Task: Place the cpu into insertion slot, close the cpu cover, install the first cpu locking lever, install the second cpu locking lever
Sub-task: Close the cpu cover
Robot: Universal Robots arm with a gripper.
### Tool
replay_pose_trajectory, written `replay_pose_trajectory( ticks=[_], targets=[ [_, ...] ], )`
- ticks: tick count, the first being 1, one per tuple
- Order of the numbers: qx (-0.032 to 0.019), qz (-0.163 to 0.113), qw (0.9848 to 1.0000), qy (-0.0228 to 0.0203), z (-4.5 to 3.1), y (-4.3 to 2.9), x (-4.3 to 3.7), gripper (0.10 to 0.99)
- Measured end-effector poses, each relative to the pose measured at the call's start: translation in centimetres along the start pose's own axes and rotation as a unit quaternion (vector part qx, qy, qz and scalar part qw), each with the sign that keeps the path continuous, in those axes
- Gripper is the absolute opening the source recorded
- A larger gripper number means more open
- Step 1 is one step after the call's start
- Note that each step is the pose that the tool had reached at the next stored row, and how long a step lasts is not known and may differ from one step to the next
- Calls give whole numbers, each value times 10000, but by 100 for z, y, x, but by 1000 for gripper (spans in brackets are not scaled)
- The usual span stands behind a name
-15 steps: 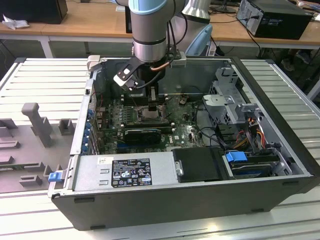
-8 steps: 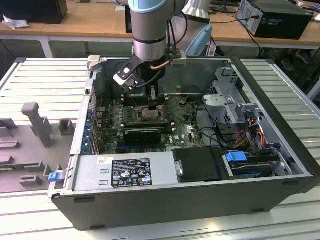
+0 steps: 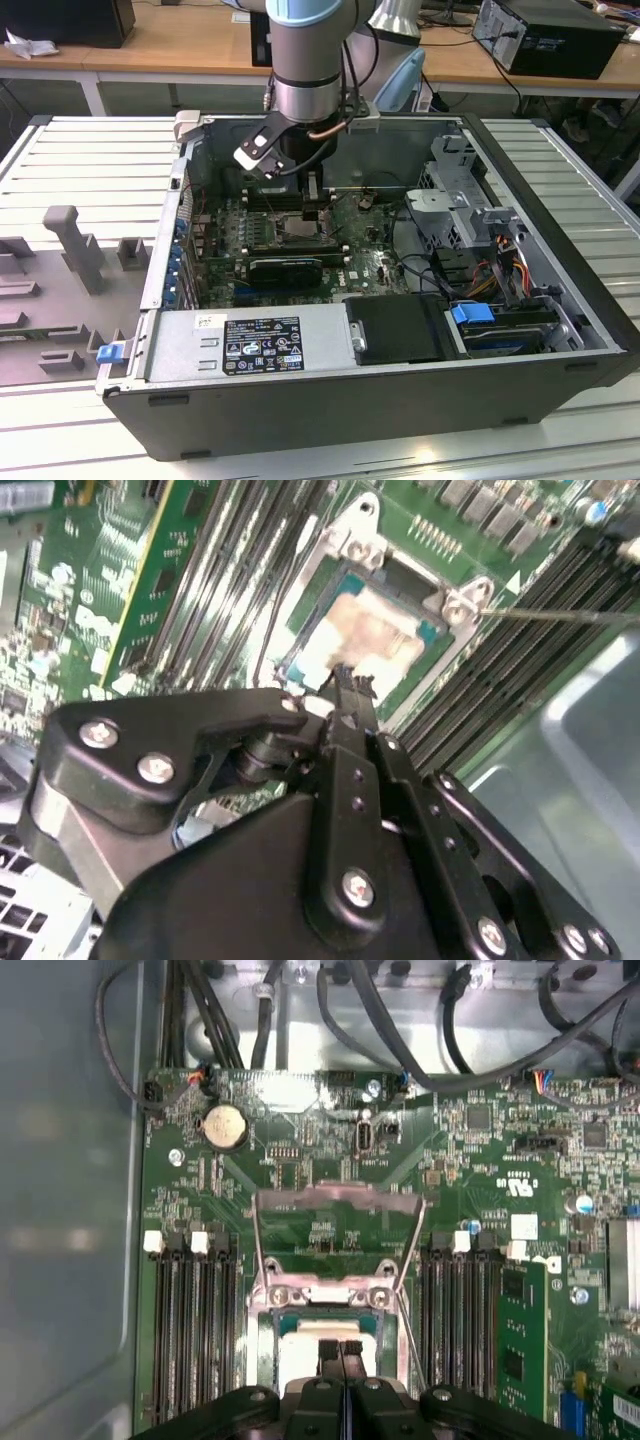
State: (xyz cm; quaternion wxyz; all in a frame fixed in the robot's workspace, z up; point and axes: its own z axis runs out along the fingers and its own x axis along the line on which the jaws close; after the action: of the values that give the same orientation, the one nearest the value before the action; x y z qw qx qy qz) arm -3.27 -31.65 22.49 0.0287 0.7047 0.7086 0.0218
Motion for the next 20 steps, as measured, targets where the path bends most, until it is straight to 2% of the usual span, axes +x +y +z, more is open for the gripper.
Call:
replay_pose_trajectory(
  ticks=[3, 7, 9, 14, 20],
  targets=[
    [3, 0, 10000, -2, -23, 2, 7, 106],
    [2, -1, 10000, -8, -103, 8, 10, 106],
    [2, -1, 10000, -12, -202, 15, 13, 106],
    [2, -1, 10000, -14, -245, 18, 16, 106],
    [3, -2, 10000, -40, -271, 20, 26, 106]
  ],
)
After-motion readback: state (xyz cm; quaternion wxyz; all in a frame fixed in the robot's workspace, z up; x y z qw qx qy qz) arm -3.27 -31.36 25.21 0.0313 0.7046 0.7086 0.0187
